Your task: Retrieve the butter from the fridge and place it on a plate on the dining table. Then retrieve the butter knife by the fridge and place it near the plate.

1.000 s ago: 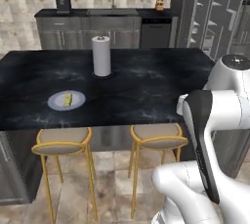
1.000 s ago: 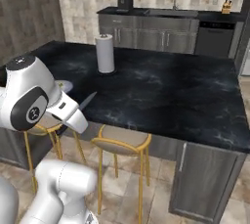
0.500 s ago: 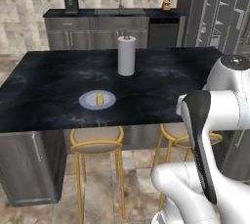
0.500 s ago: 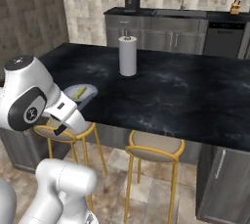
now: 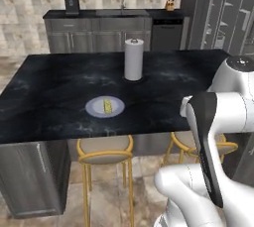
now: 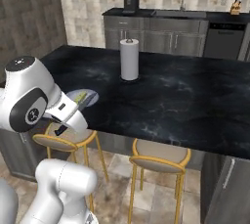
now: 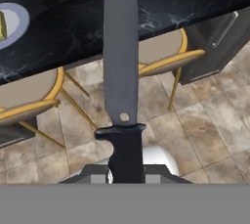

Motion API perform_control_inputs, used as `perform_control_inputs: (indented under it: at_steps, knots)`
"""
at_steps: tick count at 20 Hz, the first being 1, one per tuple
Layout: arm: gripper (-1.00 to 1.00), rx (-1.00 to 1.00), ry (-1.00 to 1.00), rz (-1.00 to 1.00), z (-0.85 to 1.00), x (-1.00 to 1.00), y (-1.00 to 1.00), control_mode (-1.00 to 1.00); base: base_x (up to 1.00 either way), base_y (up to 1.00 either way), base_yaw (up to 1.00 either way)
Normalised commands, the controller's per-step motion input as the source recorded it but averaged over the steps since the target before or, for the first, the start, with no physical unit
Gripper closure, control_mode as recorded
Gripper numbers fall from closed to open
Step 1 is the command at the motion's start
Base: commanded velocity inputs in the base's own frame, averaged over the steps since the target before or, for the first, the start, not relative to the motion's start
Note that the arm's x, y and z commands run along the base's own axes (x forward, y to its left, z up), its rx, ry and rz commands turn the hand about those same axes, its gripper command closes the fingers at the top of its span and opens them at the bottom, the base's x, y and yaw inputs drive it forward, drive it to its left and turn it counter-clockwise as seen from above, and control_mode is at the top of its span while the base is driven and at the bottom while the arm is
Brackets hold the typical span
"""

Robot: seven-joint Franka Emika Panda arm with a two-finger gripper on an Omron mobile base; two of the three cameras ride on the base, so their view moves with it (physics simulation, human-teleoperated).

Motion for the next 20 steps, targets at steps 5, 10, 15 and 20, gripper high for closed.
perform_control_inputs:
  at_steps: [5,10,15,20]
  knots:
    - [1.00,0.00,0.00,0.00,0.00,0.00,0.00,1.00,0.58,0.46,-0.04]
    - [1.00,0.00,0.00,0.00,0.00,0.00,0.00,1.00,0.48,0.33,-0.02]
    - [1.00,0.00,0.00,0.00,0.00,0.00,0.00,1.00,0.55,0.28,-0.03]
    - [1.00,0.00,0.00,0.00,0.00,0.00,0.00,1.00,0.61,0.34,-0.06]
